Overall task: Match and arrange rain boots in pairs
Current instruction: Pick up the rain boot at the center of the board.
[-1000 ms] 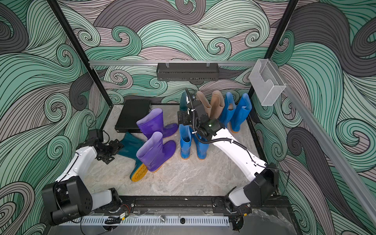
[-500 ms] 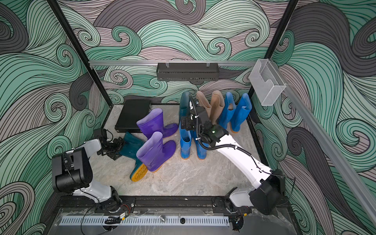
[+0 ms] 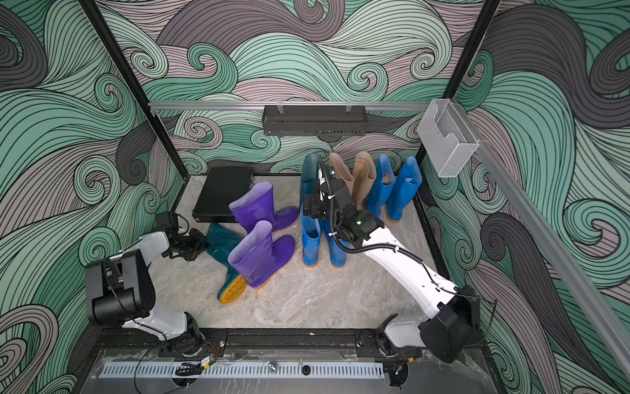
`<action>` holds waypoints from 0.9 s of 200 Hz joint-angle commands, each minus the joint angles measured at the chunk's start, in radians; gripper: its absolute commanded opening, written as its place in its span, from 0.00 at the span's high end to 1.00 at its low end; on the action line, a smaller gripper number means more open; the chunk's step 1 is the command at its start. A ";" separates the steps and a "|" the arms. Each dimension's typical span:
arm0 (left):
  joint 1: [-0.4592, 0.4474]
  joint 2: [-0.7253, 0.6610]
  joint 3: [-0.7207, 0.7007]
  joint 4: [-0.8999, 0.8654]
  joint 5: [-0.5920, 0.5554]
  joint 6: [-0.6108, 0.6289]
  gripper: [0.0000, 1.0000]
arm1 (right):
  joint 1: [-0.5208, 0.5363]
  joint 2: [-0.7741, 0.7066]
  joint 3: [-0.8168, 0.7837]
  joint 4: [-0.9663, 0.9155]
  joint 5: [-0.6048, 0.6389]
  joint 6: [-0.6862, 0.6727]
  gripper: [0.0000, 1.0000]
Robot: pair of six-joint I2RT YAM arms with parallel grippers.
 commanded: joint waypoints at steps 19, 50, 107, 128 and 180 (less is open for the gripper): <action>-0.027 -0.247 0.108 -0.057 -0.006 0.084 1.00 | 0.001 -0.073 -0.042 0.025 -0.023 0.023 0.09; -0.042 -0.389 0.209 -0.108 -0.008 0.147 1.00 | 0.001 -0.113 -0.063 0.019 -0.047 0.023 0.10; -0.076 -0.411 0.481 -0.150 0.088 0.263 1.00 | 0.001 -0.108 -0.039 0.042 -0.220 -0.020 0.10; -0.084 -0.353 0.635 -0.188 0.132 0.333 1.00 | 0.001 -0.070 0.024 0.042 -0.333 -0.113 0.10; -0.137 -0.235 0.948 -0.219 0.227 0.349 1.00 | -0.004 0.010 0.166 0.077 -0.440 -0.343 0.01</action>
